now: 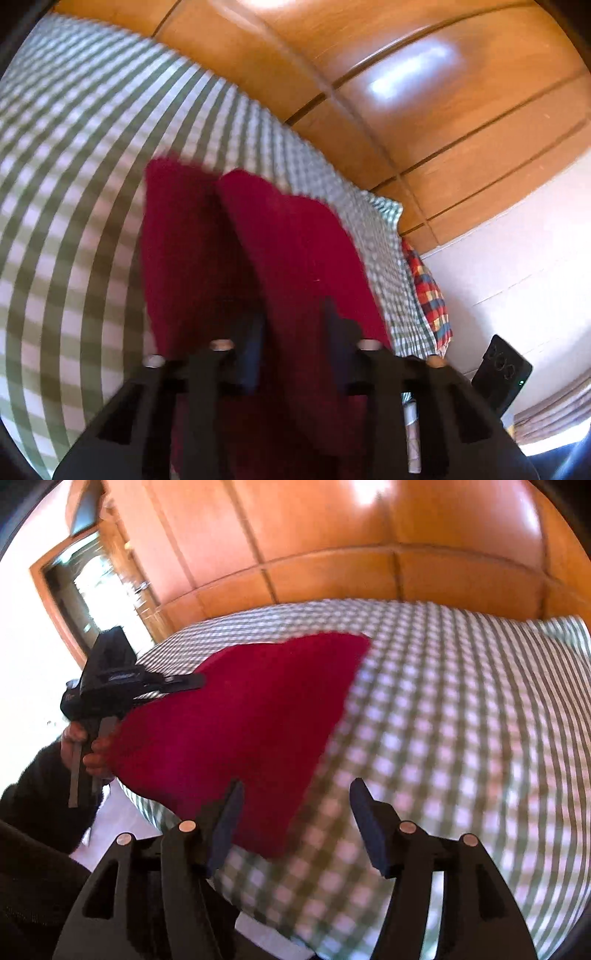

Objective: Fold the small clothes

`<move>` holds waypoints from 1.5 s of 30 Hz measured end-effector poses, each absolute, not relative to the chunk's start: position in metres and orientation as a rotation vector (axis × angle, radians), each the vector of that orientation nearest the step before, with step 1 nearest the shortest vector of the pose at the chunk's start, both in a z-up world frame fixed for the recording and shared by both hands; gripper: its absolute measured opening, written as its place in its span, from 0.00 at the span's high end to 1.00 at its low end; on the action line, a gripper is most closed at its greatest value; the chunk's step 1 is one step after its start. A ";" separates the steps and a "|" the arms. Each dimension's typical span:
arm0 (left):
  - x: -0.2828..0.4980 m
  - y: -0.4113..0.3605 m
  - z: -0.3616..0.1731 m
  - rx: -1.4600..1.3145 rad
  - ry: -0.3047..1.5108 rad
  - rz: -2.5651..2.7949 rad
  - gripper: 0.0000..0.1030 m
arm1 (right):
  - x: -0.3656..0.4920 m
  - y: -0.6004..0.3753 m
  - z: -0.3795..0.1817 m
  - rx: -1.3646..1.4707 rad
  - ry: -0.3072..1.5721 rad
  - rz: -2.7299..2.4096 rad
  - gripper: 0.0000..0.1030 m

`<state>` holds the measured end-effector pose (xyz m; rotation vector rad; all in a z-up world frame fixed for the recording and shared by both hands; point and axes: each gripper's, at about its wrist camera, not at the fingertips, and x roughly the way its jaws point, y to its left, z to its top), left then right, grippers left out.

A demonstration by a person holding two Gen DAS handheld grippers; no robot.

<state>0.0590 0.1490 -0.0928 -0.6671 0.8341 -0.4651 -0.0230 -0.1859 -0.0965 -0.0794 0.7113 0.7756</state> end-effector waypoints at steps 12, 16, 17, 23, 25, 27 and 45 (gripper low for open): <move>0.020 0.160 -0.103 -0.494 0.819 -0.169 0.86 | -0.048 -0.109 -0.126 -0.257 0.644 0.857 0.43; 0.020 0.155 -0.113 -0.495 0.827 -0.120 0.81 | -0.057 -0.099 -0.135 -0.348 0.604 0.813 0.42; 0.020 0.152 -0.105 -0.480 0.828 -0.099 0.81 | -0.058 -0.099 -0.134 -0.353 0.603 0.810 0.41; -0.006 0.132 -0.053 -0.371 0.656 -0.085 0.79 | -0.045 -0.117 -0.108 -0.262 0.666 0.877 0.36; -0.011 0.121 -0.043 -0.326 0.613 -0.106 0.79 | -0.028 -0.128 -0.089 -0.180 0.665 0.881 0.36; -0.006 0.109 -0.048 -0.294 0.632 -0.128 0.79 | -0.011 -0.133 -0.076 -0.121 0.659 0.875 0.36; 0.004 0.098 -0.099 -0.208 0.753 -0.109 0.79 | 0.086 -0.073 -0.133 -0.153 0.712 0.603 0.34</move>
